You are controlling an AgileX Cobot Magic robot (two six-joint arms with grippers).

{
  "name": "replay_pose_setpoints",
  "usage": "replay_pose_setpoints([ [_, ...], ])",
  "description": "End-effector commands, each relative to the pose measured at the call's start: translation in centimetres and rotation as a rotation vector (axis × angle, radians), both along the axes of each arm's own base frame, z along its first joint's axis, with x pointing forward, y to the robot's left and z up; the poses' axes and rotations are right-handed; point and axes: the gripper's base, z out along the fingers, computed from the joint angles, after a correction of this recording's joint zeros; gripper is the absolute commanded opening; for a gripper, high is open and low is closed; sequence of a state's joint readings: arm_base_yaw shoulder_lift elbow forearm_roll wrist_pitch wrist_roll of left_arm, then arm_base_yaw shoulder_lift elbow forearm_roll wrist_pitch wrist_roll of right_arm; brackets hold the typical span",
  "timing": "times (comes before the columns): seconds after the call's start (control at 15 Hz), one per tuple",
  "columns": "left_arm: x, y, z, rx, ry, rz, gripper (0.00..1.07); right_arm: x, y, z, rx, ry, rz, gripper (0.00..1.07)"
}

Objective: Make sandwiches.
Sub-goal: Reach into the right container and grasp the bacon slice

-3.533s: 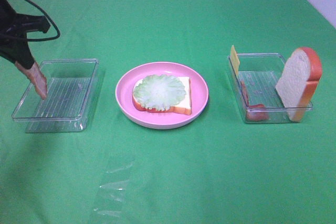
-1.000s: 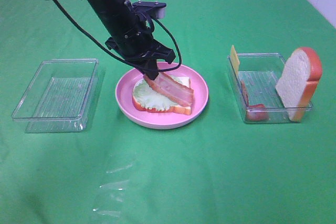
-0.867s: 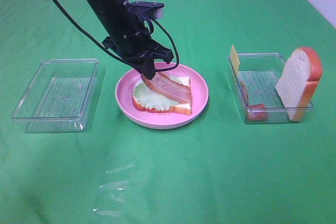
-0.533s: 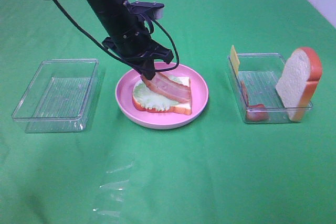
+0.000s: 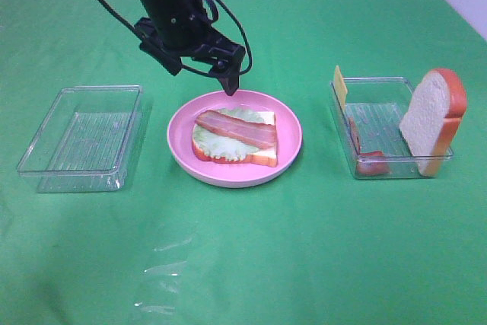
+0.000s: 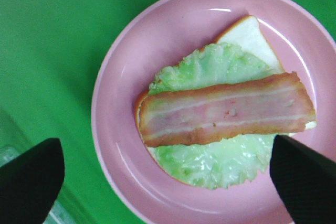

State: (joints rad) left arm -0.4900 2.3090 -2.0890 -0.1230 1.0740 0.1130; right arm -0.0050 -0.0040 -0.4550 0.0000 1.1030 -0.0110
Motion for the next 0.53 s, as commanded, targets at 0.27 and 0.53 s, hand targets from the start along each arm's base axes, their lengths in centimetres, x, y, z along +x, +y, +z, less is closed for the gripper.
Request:
replay_pose_setpoints([
  [0.27,1.6,4.6,6.3,0.039,-0.01,0.199,1.01,0.0,0.0,-0.1,-0.006,-0.011,-0.001,0.99],
  [0.53,4.6,15.5,7.3,0.079,-0.044,0.422,1.0,0.0,0.0,-0.1,-0.006,-0.011,-0.001,0.99],
])
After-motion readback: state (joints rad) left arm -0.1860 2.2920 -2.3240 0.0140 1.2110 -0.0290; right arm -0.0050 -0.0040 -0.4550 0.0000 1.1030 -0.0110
